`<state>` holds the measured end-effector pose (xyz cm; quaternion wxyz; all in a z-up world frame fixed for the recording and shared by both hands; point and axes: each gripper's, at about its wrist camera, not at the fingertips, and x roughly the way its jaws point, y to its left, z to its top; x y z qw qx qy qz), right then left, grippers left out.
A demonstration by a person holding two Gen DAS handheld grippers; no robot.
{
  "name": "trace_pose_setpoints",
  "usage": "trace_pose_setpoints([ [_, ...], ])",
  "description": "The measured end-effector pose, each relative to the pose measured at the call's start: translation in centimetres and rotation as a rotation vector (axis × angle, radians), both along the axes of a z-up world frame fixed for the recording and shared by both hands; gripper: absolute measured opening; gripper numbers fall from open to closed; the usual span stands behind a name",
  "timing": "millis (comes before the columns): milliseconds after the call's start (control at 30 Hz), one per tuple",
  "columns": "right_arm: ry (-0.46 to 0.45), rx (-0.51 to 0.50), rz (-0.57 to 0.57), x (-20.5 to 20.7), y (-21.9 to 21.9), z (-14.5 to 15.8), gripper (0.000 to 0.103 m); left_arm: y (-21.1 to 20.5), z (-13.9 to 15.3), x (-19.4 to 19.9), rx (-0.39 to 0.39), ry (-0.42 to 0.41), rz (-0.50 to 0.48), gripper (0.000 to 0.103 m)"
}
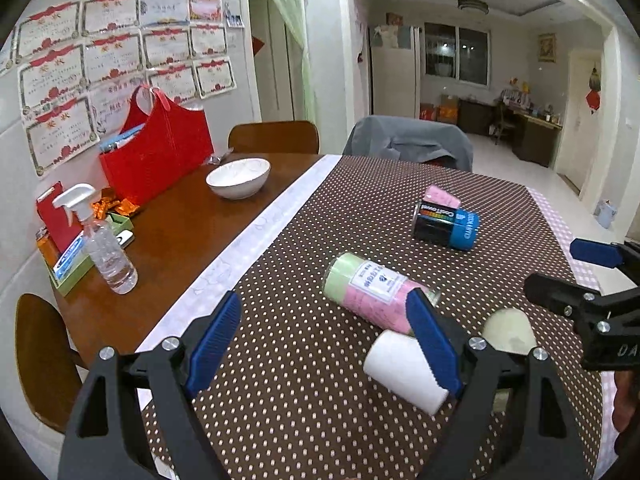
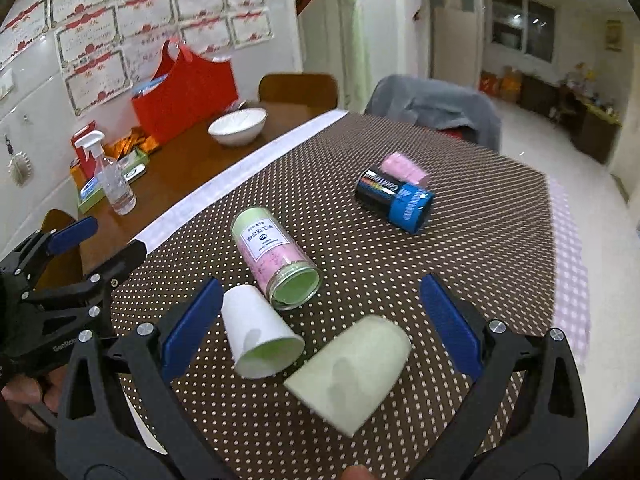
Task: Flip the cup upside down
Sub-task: 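Move the right gripper toward the black-and-blue CoolTowel can lying on its side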
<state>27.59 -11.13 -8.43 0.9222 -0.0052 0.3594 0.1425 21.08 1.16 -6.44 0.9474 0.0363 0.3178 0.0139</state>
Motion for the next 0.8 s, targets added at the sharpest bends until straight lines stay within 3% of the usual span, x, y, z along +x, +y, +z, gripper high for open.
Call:
trace_pose_setpoints([
  [300, 0.152, -0.032, 0.113, 8.9, -1.2, -2.7, 0.097, -0.5, -1.6, 7.1, -0.001, 0.075, 0.012, 0.083],
  [500, 0.179, -0.093, 0.181, 14.5, -1.4, -3.2, 0.097, -0.5, -3.0, 10.7, 0.003, 0.128, 0.03, 0.083],
  [633, 0.229, -0.211, 0.278, 18.2, 0.4, -4.8, 0.096, -0.4, -3.7, 12.2, 0.009, 0.148, 0.046, 0.083],
  [800, 0.265, -0.345, 0.345, 21.1, 2.3, -6.9, 0.088, 0.1, -4.3, 13.5, 0.004, 0.159, 0.065, 0.083],
])
